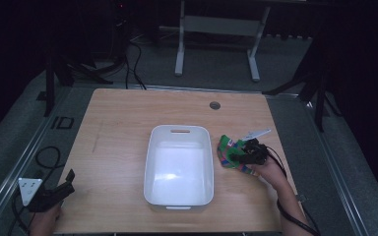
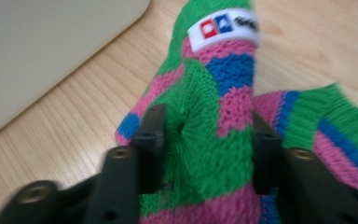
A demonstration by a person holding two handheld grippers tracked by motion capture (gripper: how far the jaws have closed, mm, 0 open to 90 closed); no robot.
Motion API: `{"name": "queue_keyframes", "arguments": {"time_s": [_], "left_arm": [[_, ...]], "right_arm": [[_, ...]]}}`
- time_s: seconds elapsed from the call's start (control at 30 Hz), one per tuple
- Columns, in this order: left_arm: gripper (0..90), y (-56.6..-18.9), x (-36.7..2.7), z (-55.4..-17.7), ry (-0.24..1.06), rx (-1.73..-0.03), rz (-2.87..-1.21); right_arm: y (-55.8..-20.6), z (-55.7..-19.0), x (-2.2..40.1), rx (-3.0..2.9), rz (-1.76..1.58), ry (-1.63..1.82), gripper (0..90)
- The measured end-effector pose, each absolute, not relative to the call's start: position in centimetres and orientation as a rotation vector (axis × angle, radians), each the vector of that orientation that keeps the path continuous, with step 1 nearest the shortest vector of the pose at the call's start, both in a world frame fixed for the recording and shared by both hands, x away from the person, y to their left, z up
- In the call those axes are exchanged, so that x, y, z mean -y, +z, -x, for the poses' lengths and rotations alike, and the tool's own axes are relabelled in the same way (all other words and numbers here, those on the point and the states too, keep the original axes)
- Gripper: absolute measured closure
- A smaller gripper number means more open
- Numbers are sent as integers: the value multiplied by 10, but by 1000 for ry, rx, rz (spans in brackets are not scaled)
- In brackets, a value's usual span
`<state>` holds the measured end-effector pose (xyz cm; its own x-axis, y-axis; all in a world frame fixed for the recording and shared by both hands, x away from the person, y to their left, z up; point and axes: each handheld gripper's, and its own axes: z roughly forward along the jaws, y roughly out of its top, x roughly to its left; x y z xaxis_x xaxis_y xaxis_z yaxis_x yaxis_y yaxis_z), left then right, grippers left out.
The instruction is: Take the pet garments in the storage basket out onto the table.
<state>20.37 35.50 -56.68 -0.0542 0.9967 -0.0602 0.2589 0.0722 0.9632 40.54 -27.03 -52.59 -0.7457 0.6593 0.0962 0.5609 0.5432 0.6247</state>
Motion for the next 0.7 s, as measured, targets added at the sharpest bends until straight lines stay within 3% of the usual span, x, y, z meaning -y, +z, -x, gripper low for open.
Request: {"name": "queue_keyframes", "arguments": {"time_s": [0.33,0.43,0.7], "left_arm": [[9,-567,-355,-203,1056,-1467,-1323],[9,-567,-355,-203,1057,-1466,-1323],[9,-567,-355,-203,1056,-1465,-1326]], "right_arm": [[-489,-396,280,-2510,-1031,1112,265],[-481,-390,287,-2472,-1027,1161,141],[-478,-373,310,-2345,-1044,1176,131]]}}
